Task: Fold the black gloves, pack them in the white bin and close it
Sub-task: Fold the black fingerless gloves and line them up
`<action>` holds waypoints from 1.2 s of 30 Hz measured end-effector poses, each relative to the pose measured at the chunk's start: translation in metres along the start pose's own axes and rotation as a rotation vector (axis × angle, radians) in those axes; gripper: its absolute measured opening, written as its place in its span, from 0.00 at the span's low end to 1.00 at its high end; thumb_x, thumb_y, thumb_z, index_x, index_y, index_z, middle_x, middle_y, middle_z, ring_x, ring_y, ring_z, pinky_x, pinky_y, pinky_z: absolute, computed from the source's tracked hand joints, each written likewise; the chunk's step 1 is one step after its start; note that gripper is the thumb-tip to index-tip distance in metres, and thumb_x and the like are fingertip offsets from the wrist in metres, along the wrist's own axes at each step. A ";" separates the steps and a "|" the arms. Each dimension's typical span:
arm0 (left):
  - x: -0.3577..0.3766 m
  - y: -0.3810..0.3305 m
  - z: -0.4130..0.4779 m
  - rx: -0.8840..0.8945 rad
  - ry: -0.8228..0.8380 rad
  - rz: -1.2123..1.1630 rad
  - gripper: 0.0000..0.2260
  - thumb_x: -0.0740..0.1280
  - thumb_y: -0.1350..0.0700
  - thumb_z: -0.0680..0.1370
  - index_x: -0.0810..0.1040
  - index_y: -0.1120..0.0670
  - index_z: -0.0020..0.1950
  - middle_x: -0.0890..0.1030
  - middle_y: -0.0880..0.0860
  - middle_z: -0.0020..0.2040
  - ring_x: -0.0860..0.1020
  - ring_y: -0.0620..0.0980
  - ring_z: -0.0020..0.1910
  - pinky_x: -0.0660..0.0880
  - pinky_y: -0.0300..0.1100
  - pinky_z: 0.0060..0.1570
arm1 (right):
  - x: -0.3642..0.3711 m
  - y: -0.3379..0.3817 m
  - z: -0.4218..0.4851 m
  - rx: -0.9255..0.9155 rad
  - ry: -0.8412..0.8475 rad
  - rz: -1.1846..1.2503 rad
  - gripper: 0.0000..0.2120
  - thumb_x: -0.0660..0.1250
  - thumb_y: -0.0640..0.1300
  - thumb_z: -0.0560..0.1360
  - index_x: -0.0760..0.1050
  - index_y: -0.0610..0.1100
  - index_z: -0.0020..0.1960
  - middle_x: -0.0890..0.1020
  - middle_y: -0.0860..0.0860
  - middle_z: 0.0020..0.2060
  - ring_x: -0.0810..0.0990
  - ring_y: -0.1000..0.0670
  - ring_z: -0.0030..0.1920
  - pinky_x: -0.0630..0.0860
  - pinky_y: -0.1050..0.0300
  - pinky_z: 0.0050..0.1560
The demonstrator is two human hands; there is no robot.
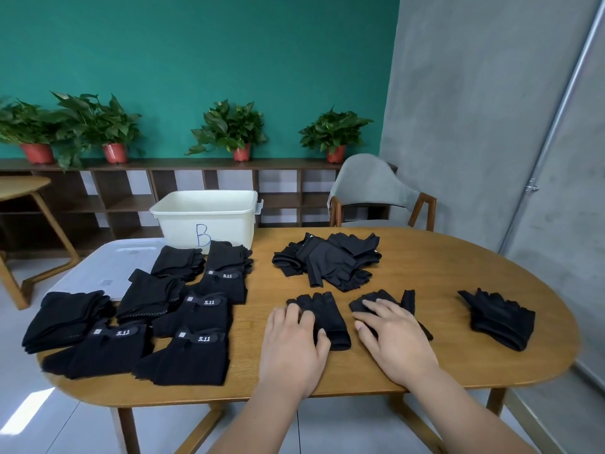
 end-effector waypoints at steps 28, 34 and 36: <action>0.033 -0.010 0.004 0.113 0.538 0.119 0.35 0.42 0.29 0.83 0.42 0.42 0.86 0.38 0.46 0.86 0.33 0.56 0.84 0.33 0.62 0.80 | 0.011 -0.002 -0.018 0.345 0.318 -0.015 0.30 0.37 0.68 0.83 0.42 0.65 0.84 0.43 0.55 0.85 0.38 0.44 0.84 0.40 0.39 0.82; 0.026 -0.020 -0.012 0.310 0.503 0.057 0.32 0.43 0.31 0.83 0.44 0.39 0.86 0.40 0.42 0.86 0.32 0.50 0.83 0.34 0.57 0.82 | 0.004 0.004 -0.025 0.304 0.225 0.019 0.27 0.40 0.63 0.84 0.48 0.66 0.83 0.49 0.56 0.85 0.42 0.46 0.84 0.44 0.42 0.83; 0.020 -0.022 -0.017 0.350 0.415 0.037 0.32 0.43 0.30 0.84 0.46 0.39 0.86 0.42 0.42 0.86 0.31 0.50 0.83 0.35 0.56 0.82 | 0.000 0.007 -0.029 0.289 0.159 0.015 0.28 0.39 0.61 0.83 0.52 0.65 0.83 0.53 0.55 0.85 0.44 0.46 0.84 0.45 0.44 0.83</action>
Point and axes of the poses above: each hand's wrist, its own z-axis towards the middle knuckle, its own x-axis out of the palm, y = z × x, the point moved 7 cm from there along z, towards the middle knuckle
